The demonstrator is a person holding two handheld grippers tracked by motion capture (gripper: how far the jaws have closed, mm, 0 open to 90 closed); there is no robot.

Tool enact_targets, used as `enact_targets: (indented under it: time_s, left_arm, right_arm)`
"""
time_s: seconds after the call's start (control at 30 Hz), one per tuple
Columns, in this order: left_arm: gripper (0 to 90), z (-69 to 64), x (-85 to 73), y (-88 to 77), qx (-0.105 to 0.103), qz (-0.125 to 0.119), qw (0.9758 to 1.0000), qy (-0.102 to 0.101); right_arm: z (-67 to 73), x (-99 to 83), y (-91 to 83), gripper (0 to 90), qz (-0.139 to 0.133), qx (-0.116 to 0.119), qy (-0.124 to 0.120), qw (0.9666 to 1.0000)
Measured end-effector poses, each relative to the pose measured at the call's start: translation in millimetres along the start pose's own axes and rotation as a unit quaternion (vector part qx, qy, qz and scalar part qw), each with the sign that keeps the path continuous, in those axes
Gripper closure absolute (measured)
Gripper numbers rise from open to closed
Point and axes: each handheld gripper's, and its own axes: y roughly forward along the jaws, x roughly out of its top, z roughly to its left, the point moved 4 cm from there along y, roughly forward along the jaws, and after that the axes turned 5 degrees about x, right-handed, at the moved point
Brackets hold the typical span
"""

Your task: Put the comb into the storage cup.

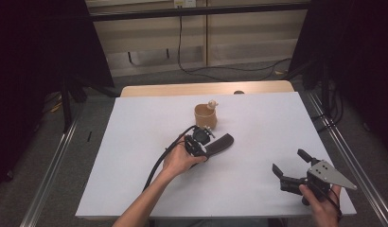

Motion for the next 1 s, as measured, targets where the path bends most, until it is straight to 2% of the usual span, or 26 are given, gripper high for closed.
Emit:
enact_targets:
  time_s: [0.43,0.5,0.63,0.77,0.9,1.0]
  left_arm:
    - [72.9,3.1,-0.8,-2.8,-0.014,0.0,0.9999,0.0]
    - [72.9,4.1,-1.0,-6.6,-0.003,-0.006,1.0,-0.001]
    - [72.9,5.2,-3.0,-11.8,-0.003,-0.01,0.9999,0.0]
    - [72.9,5.4,-3.0,-14.6,-0.011,-0.021,0.9997,-0.003]
    - [72.9,4.5,-2.4,-19.7,-0.019,-0.033,0.9992,0.003]
    - [72.9,4.6,-1.8,-26.0,-0.022,-0.051,0.9985,-0.003]
  right_arm:
    - [-0.2,-0.2,-1.4,0.6,0.0,-0.001,0.001,1.0]
    - [-0.1,-0.1,-1.5,0.6,0.0,-0.001,0.0,1.0]
    - [0.2,-0.1,-1.6,0.6,-0.001,-0.001,0.0,1.0]
    - [0.4,0.0,-1.4,0.6,-0.001,-0.001,0.0,1.0]
    - [0.3,0.0,-1.4,0.6,-0.001,-0.001,0.0,1.0]
    - [0.5,-0.2,-1.3,0.6,0.0,0.0,-0.001,1.0]
